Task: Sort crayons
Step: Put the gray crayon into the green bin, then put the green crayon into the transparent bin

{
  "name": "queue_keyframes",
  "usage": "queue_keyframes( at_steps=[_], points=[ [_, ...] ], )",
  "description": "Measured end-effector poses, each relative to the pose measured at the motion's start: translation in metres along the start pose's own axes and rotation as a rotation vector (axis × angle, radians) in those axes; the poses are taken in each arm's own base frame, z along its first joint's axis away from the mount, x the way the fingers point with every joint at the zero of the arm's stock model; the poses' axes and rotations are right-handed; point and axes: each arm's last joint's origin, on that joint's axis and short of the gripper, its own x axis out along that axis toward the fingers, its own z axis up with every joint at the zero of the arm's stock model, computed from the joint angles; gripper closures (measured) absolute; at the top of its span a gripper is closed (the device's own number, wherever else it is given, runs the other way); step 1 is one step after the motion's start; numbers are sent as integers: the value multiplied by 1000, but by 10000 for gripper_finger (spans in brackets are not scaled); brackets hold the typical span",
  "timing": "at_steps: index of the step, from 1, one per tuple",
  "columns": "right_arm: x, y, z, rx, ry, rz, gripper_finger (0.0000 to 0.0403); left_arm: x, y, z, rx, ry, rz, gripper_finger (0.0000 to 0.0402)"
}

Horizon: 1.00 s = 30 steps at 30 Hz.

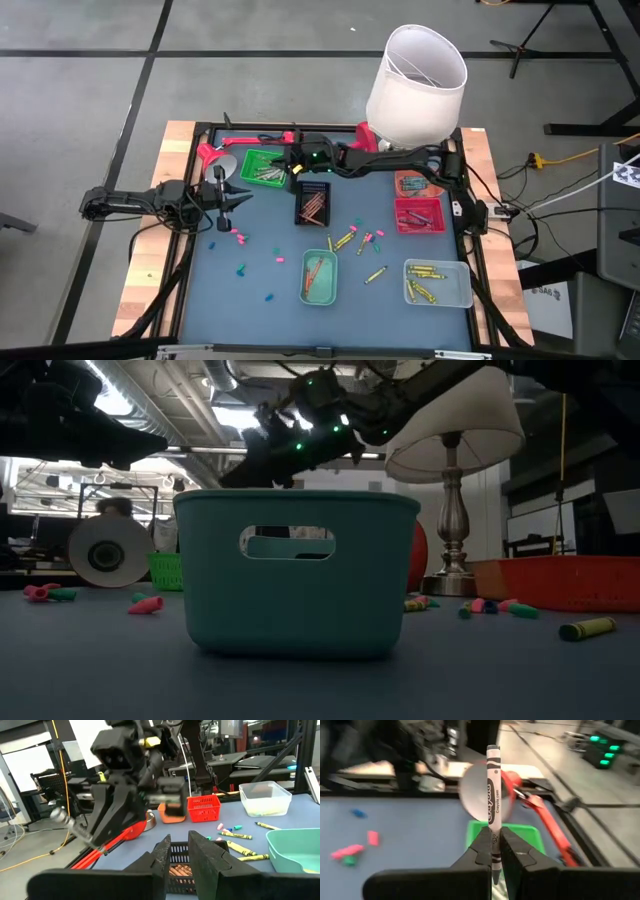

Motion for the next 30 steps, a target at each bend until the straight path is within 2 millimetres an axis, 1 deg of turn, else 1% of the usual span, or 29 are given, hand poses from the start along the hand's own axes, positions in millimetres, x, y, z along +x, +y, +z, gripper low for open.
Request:
queue_keyframes(
  at_steps=[5,15,17,24,27,30],
  points=[
    [6,-2,-11,-21,36,-89,388,0,0,0,0,0,0,349],
    [8,-1,-16,-20,61,-86,385,0,0,0,0,0,0,349],
    [8,-1,-16,-20,65,-86,373,0,0,0,0,0,0,349],
    [8,-1,-16,-20,62,-86,310,0,0,0,0,0,0,349],
    [8,-1,-16,-21,61,-86,297,0,0,0,0,0,0,349],
    [8,-1,-16,-20,64,-85,293,0,0,0,0,1,0,349]
  ],
)
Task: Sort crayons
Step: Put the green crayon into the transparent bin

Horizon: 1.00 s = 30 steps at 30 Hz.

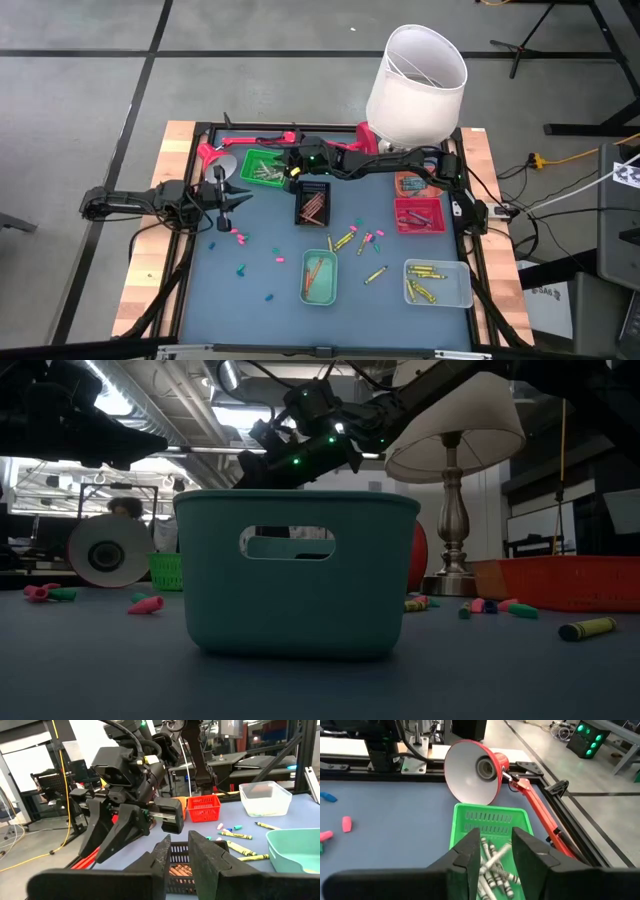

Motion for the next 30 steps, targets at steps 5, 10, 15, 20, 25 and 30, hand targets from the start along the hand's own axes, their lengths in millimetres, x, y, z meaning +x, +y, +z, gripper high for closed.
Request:
queue_keyframes(
  at_steps=[5,10,15,20,25,30],
  points=[
    [-14,-1,12,1,42,26,293,0,0,0,0,-1,0,349],
    [-47,2,33,9,134,153,293,0,0,0,0,0,0,349],
    [-95,23,55,-43,274,261,292,0,0,0,0,0,0,349],
    [-141,63,66,-137,422,395,292,0,0,0,0,-1,0,349],
    [-180,107,59,-224,635,534,292,0,0,0,0,0,0,349],
    [-202,148,41,-300,791,632,292,0,0,0,0,0,0,349]
  ],
)
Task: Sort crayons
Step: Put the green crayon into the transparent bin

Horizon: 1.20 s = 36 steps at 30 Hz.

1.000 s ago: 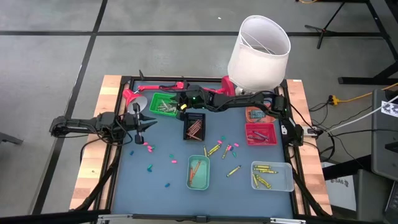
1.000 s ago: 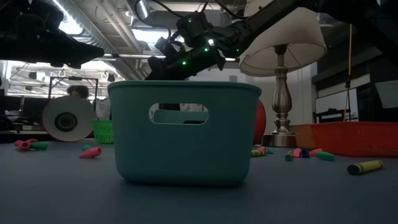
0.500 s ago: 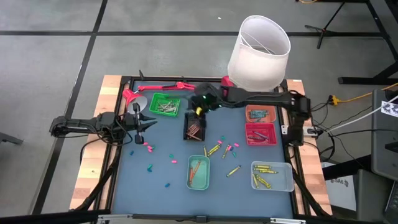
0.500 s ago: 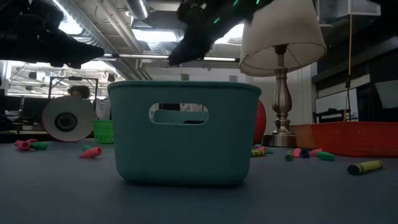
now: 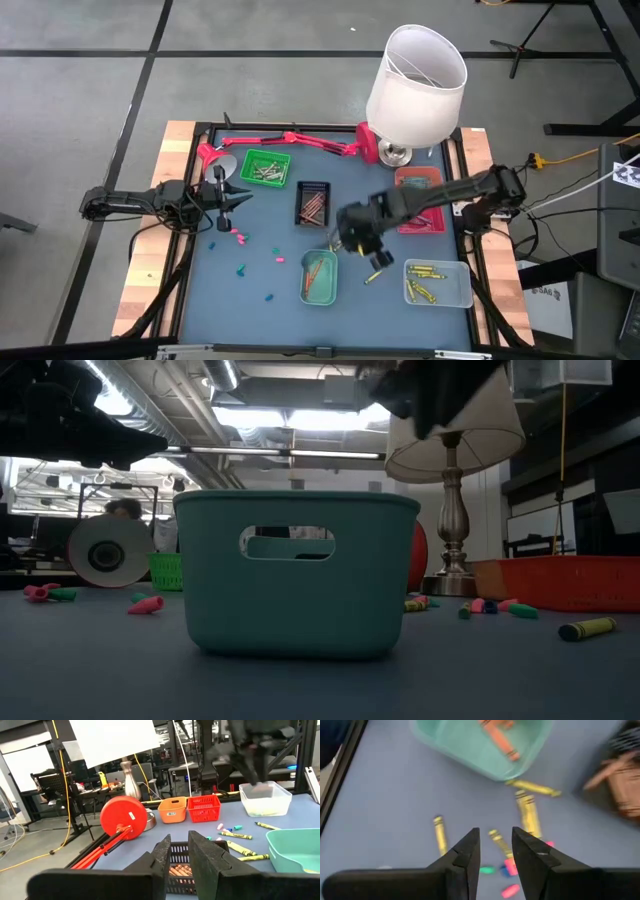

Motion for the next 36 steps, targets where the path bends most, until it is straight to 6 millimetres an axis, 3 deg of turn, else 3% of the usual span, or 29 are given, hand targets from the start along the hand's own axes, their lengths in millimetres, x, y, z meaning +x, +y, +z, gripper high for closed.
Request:
queue_keyframes(
  at_steps=[6,10,28,36],
  points=[
    [28,37,-8,-62,95,46,292,0,0,0,0,0,0,349],
    [41,44,-16,-95,144,-24,292,0,0,0,0,0,0,349],
    [87,1,-53,-69,134,-102,292,0,0,0,0,0,0,349],
    [100,-6,-62,-85,65,-31,292,0,0,0,0,0,0,349]
  ],
)
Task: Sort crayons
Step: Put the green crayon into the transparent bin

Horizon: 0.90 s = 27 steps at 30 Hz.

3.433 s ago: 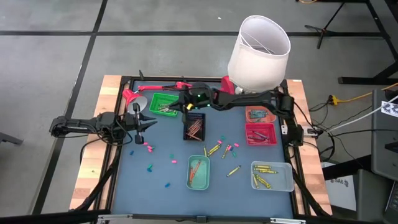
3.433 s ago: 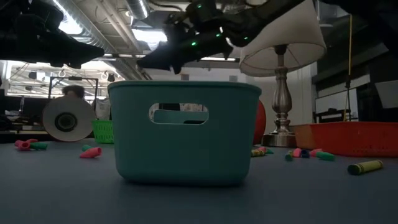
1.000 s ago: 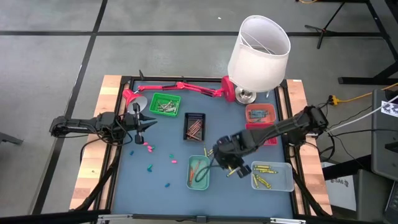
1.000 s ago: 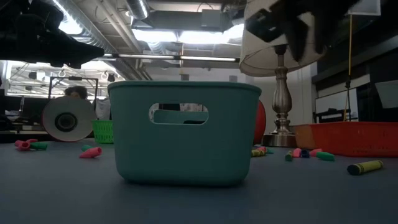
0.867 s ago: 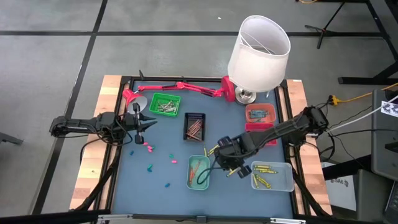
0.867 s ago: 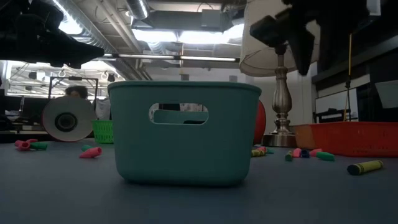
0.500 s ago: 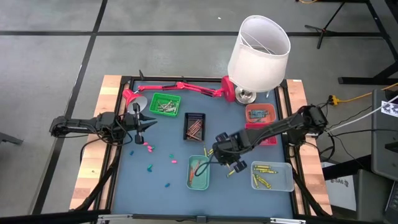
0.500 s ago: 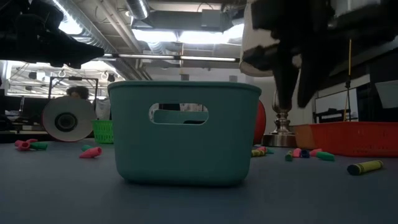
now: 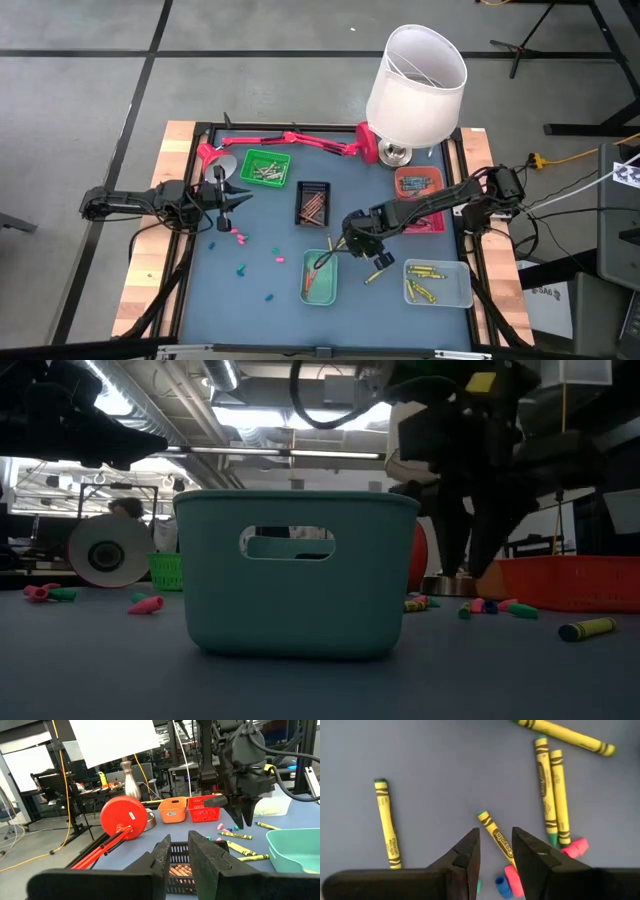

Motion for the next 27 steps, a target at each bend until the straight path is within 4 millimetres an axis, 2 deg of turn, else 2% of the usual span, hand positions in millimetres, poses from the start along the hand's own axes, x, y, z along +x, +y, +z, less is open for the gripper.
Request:
queue_keyframes(
  at_steps=[5,15,27],
  points=[
    [10,2,-6,-59,-15,-4,292,0,0,0,0,0,0,349],
    [23,3,-18,-66,-23,-25,292,0,0,0,0,0,0,349],
    [33,2,-19,-67,-36,-32,292,0,0,0,0,0,0,349]
  ],
)
